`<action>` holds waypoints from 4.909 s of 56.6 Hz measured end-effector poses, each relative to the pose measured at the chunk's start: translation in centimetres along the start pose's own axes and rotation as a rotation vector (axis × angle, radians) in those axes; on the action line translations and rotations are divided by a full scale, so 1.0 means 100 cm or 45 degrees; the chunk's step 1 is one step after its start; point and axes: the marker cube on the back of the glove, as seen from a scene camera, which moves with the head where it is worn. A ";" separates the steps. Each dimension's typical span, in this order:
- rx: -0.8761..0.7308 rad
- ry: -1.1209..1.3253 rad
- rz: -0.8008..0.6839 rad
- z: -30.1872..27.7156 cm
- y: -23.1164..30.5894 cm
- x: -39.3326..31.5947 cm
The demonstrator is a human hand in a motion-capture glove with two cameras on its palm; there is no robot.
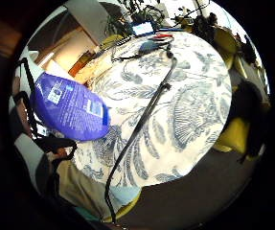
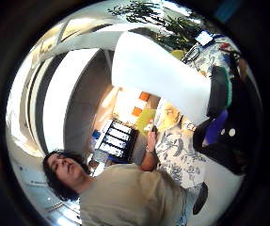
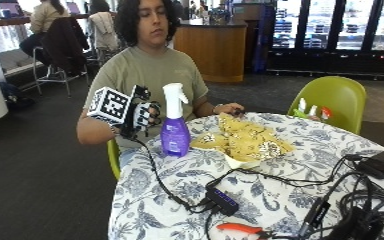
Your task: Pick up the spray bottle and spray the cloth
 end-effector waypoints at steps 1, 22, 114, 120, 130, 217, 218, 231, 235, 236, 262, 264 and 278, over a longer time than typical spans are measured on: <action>0.000 -0.001 0.000 -0.001 0.001 0.000; -0.041 0.149 0.087 -0.034 0.084 -0.011; -0.029 -0.465 0.068 0.019 -0.098 -0.043; -0.116 -0.373 0.086 -0.015 -0.102 -0.065; -0.440 -0.098 0.162 -0.033 -0.125 -0.109; -0.232 -0.765 -0.214 0.301 -0.254 -0.257; -0.216 -0.766 -0.218 0.311 -0.252 -0.254; -0.314 -0.771 -0.213 0.413 -0.205 -0.227; -0.339 -0.796 -0.232 0.417 -0.199 -0.227; -0.345 -0.794 -0.242 0.417 -0.198 -0.227; -0.400 -0.795 -0.235 0.416 -0.197 -0.226; -0.444 -0.751 -0.220 0.415 -0.198 -0.221; -0.726 -0.237 -0.300 0.380 -0.180 -0.179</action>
